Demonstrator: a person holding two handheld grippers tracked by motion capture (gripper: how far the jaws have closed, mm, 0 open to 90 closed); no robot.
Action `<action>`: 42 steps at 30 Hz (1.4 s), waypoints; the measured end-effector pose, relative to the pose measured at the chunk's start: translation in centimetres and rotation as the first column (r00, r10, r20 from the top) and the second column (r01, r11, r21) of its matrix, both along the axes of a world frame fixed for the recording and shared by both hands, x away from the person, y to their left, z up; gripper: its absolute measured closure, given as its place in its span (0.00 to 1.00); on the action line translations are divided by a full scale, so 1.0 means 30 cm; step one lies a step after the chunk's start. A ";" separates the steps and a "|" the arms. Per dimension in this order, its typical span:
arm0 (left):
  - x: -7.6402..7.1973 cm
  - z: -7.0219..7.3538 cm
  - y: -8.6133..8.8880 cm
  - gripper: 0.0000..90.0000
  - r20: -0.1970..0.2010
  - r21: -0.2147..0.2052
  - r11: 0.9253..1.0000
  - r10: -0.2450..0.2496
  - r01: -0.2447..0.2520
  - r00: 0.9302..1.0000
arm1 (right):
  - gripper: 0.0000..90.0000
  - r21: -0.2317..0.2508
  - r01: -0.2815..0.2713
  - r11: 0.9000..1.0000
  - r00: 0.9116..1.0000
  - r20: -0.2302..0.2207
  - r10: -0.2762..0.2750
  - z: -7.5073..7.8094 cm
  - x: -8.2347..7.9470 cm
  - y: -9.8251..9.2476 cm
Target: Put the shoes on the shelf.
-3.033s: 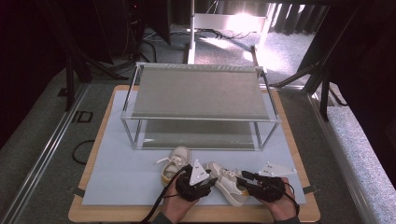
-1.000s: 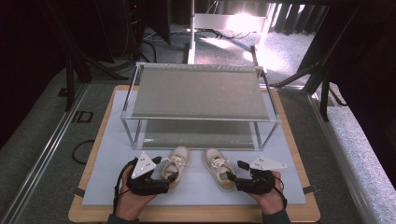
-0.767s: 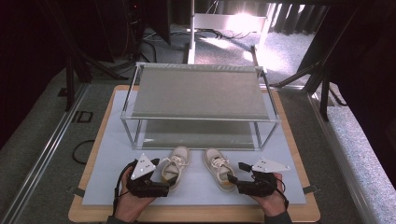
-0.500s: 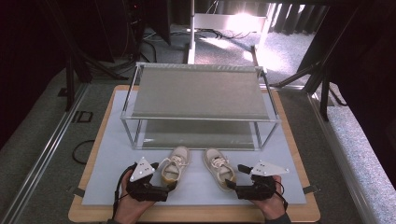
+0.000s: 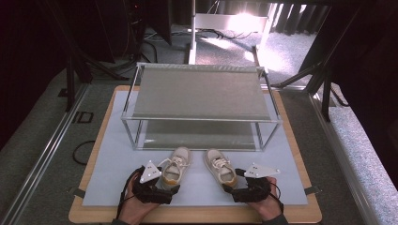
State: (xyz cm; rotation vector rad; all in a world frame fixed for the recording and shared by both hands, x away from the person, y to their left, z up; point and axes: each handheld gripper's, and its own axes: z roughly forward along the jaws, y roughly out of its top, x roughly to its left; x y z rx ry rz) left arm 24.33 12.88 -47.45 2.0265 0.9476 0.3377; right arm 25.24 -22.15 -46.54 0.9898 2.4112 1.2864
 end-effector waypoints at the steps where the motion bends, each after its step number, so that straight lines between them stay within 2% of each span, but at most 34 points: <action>1: 0.005 -0.003 -0.004 0.07 -0.002 0.005 1.000 0.003 -0.003 1.000 | 0.24 -0.004 0.000 1.000 1.000 0.001 0.000 -0.003 0.002 0.003; 5: 0.020 -0.016 -0.012 0.07 -0.016 0.012 1.000 -0.004 0.005 1.000 | 0.25 -0.014 0.002 1.000 1.000 0.004 -0.002 -0.011 0.005 0.012; 7: 0.027 -0.025 -0.014 0.07 -0.040 0.007 1.000 -0.006 0.006 0.999 | 0.26 -0.022 0.004 1.000 1.000 0.006 -0.004 -0.013 0.006 0.014; 9: 0.029 -0.032 -0.019 0.09 -0.046 0.009 1.000 -0.005 0.005 0.999 | 0.27 -0.018 0.003 1.000 1.000 0.000 -0.003 -0.015 0.006 0.014; 11: 0.029 -0.032 -0.020 0.14 -0.036 0.021 1.000 0.002 -0.001 0.999 | 0.28 -0.016 -0.001 1.000 1.000 -0.001 0.001 -0.018 0.007 0.013; 13: 0.030 -0.030 -0.015 0.17 -0.038 0.011 1.000 0.002 -0.001 0.999 | 0.28 -0.015 -0.001 1.000 1.000 -0.001 0.001 -0.018 0.007 0.012; 17: 0.027 -0.029 -0.025 0.18 -0.029 0.020 1.000 -0.011 0.011 1.000 | 0.28 -0.013 -0.002 1.000 1.000 -0.002 0.002 -0.018 0.007 0.012; 20: 0.028 -0.032 -0.045 0.18 -0.030 0.007 1.000 -0.027 0.027 0.999 | 0.28 -0.012 -0.002 1.000 1.000 -0.001 0.002 -0.018 0.007 0.012; 28: 0.034 -0.034 -0.095 0.18 -0.025 0.004 0.998 -0.057 0.058 0.998 | 0.29 -0.006 -0.002 1.000 1.000 -0.004 0.002 -0.019 0.007 0.011; 42: 0.035 -0.032 -0.134 0.17 -0.028 0.013 0.998 -0.067 0.067 0.997 | 0.28 0.001 -0.002 1.000 1.000 -0.009 0.002 -0.019 0.006 0.013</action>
